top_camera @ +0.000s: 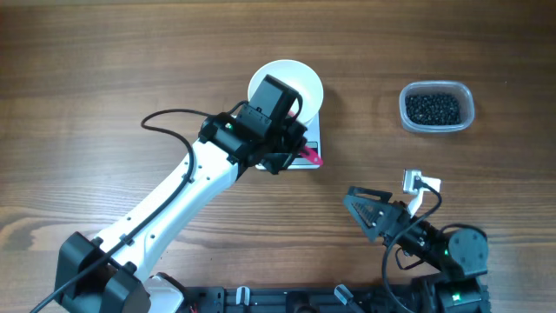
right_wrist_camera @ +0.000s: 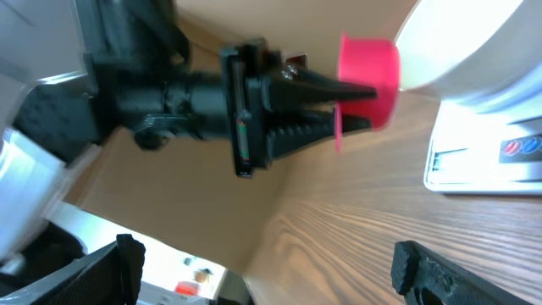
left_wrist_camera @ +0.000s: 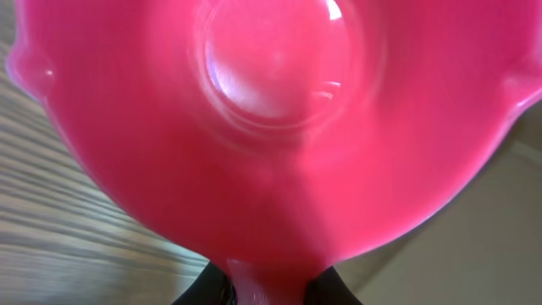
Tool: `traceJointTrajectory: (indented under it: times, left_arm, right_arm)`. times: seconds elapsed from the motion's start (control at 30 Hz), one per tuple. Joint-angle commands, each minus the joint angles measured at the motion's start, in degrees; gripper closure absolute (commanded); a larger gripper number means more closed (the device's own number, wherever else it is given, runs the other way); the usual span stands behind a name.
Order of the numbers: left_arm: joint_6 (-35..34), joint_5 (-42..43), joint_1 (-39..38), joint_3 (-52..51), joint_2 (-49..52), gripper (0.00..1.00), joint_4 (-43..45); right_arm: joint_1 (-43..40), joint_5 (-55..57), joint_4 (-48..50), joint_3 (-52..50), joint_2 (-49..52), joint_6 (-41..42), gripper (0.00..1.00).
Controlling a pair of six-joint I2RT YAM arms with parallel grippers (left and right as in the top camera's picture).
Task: Scoop item into bowl and weigh 150g on scale
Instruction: 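Grasp the scoop handle with the right gripper, release left gripper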
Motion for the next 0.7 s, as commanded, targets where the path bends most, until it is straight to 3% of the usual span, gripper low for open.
traceJointTrajectory:
  times: [0.0, 0.07, 0.2, 0.47, 0.67]
  left_arm:
    - [0.4, 2.5, 0.0, 0.8, -0.4, 0.96, 2.8]
    - [0.0, 2.5, 0.0, 0.8, -0.4, 0.96, 3.0]
    - [-1.0, 3.4, 0.1, 0.8, -0.4, 0.96, 3.3]
    - [-1.0, 5.5, 0.0, 0.8, -0.4, 0.96, 3.3]
    - [-1.0, 5.5, 0.0, 0.8, -0.4, 0.96, 2.7]
  right_arm:
    - [2.9, 4.7, -4.8, 8.0, 8.6, -13.7, 0.01]
    - [5.7, 6.6, -5.4, 12.9, 18.8, -20.6, 0.05]
    - [12.9, 15.6, -2.4, 18.5, 34.8, -26.3, 0.14]
    - [15.7, 19.6, 13.9, 18.7, 49.2, -22.0, 0.32]
    - [15.7, 19.7, 19.6, 18.7, 51.3, -17.0, 0.44]
